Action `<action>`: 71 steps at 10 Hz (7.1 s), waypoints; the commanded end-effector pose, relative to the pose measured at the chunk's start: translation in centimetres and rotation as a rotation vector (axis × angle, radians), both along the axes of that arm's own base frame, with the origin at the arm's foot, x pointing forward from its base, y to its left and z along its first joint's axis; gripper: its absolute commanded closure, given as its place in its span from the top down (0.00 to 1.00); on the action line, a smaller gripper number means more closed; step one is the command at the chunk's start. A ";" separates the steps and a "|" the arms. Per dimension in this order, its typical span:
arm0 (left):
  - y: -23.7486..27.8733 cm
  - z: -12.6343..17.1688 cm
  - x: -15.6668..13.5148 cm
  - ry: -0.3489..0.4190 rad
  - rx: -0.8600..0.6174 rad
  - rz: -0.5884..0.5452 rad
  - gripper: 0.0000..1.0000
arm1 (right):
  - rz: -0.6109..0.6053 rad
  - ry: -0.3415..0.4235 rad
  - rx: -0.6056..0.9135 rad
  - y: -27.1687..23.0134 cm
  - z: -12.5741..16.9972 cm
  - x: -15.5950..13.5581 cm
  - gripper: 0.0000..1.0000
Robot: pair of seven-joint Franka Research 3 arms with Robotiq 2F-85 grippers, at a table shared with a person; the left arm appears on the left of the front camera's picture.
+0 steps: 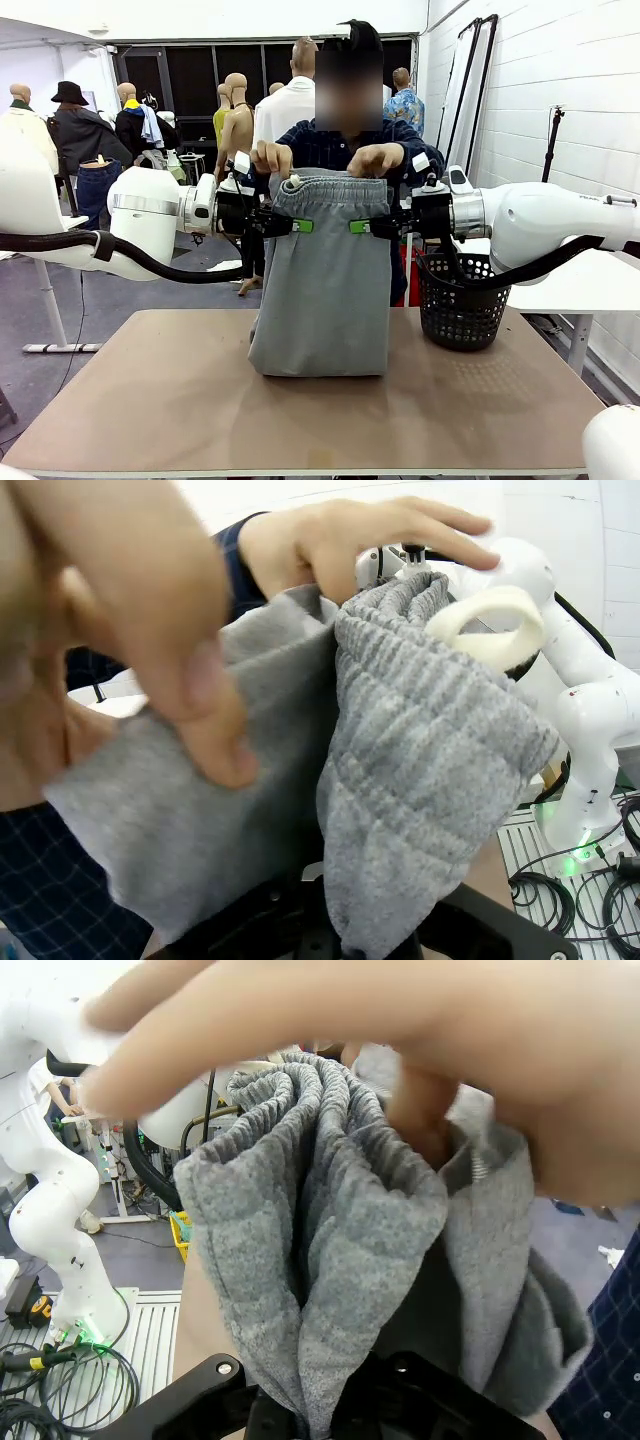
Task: Fold the training pants.
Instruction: Release the ends of the Training pants and then grab the overlapped ends.
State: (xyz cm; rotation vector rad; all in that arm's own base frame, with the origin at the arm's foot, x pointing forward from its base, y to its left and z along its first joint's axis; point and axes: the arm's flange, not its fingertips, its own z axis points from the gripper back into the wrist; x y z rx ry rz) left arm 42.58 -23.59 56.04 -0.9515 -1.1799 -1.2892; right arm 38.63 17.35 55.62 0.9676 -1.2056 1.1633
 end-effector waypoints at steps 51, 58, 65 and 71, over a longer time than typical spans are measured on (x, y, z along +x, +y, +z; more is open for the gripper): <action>0.1 0.5 -0.5 -0.011 0.016 -0.116 0.68 | 0.024 0.024 0.001 -0.1 0.1 -0.1 0.74; 0.3 0.5 -0.2 -0.006 -0.001 -0.099 1.00 | 0.022 0.040 -0.003 -0.2 0.1 -0.2 1.00; 1.1 0.8 -0.5 -0.040 0.009 -0.016 1.00 | -0.048 -0.006 -0.028 -0.9 0.2 -0.5 1.00; 3.8 1.0 -2.3 -0.043 -0.009 0.069 1.00 | -0.116 -0.002 -0.035 -3.1 0.1 -1.5 1.00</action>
